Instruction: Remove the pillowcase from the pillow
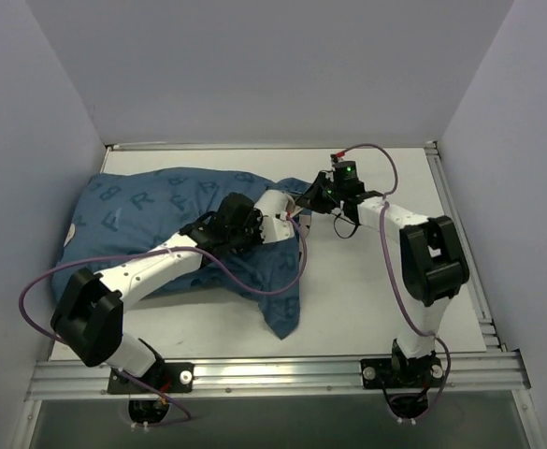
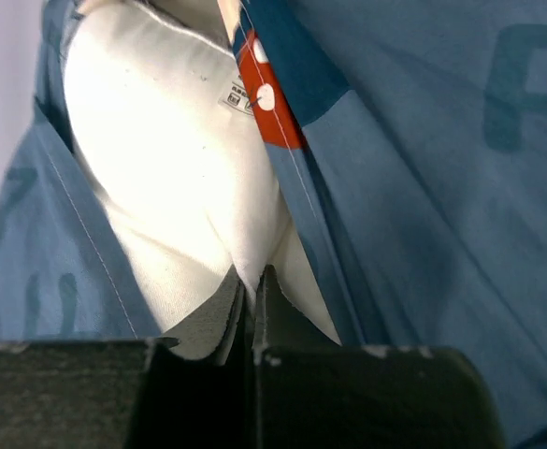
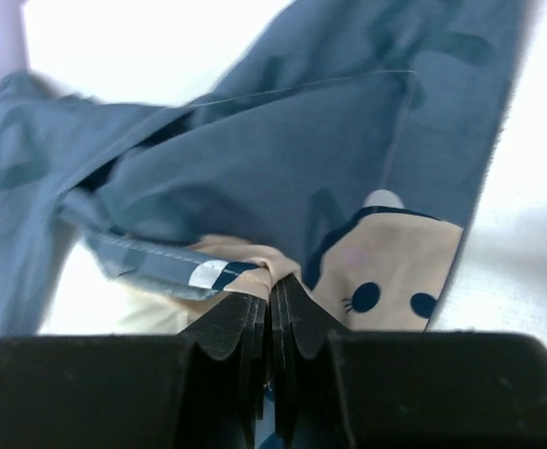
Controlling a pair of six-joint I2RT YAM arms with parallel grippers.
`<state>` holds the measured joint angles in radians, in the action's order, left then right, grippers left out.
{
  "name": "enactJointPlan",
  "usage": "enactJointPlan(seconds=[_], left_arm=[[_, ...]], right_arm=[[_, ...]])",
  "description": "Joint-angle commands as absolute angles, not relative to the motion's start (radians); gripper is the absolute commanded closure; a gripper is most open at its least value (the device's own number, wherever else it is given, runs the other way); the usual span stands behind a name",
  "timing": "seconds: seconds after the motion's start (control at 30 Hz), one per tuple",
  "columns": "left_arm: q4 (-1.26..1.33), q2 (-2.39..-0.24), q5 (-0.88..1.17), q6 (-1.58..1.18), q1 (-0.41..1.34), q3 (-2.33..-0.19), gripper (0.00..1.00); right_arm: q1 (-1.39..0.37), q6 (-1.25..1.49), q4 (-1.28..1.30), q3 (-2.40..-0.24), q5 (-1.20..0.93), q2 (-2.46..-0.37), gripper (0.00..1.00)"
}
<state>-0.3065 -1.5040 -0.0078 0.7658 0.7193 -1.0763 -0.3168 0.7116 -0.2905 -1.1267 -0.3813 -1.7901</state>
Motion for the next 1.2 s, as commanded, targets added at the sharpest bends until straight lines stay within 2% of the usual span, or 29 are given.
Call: enactJointPlan(seconds=[0.0, 0.1, 0.23, 0.27, 0.47, 0.6, 0.73, 0.8, 0.87, 0.9, 1.03, 1.17], left_arm=[[-0.626, -1.479, -0.072, 0.784, 0.692, -1.031, 0.98], [-0.718, -1.468, 0.0, 0.804, 0.693, -1.095, 0.98], [-0.761, -1.467, 0.132, 0.694, 0.646, -1.201, 0.98], [-0.785, -1.456, 0.238, 0.672, 0.623, -1.231, 0.98], [-0.834, -1.418, 0.576, 0.528, 0.411, -1.497, 0.98], [-0.828, -1.419, 0.611, 0.399, 0.35, -1.67, 0.98], [-0.734, -1.457, 0.483, 0.259, 0.344, -1.755, 0.98], [-0.703, -1.474, 0.416, 0.218, 0.344, -1.749, 0.98], [-0.678, -1.5, 0.374, 0.206, 0.344, -1.743, 0.98], [-0.669, -1.508, 0.35, 0.198, 0.344, -1.744, 0.98], [-0.652, -1.554, 0.304, 0.19, 0.345, -1.769, 0.98], [-0.646, -1.592, 0.285, 0.175, 0.345, -1.831, 0.98]], right_arm=[[-0.192, 0.669, -0.227, -1.258, -0.12, -1.939, 1.0], [-0.169, 0.675, -0.19, -1.364, -0.147, -2.061, 1.0], [-0.192, 0.654, -0.186, -1.413, -0.167, -2.114, 1.0], [-0.202, 0.641, -0.181, -1.41, -0.16, -2.114, 1.0], [-0.212, 0.575, -0.17, -1.329, -0.182, -2.121, 1.0], [-0.235, 0.554, -0.21, -1.243, -0.224, -2.092, 1.0], [-0.296, 0.487, -0.245, -1.168, -0.279, -1.975, 1.0], [-0.324, 0.463, -0.236, -1.155, -0.288, -1.912, 0.92], [-0.33, 0.433, -0.192, -1.143, -0.279, -1.798, 0.74], [-0.33, 0.417, -0.157, -1.146, -0.259, -1.714, 0.56], [-0.334, 0.33, 0.036, -1.161, -0.192, -1.501, 0.27], [-0.391, 0.307, 0.011, -1.059, -0.289, -1.315, 0.18]])
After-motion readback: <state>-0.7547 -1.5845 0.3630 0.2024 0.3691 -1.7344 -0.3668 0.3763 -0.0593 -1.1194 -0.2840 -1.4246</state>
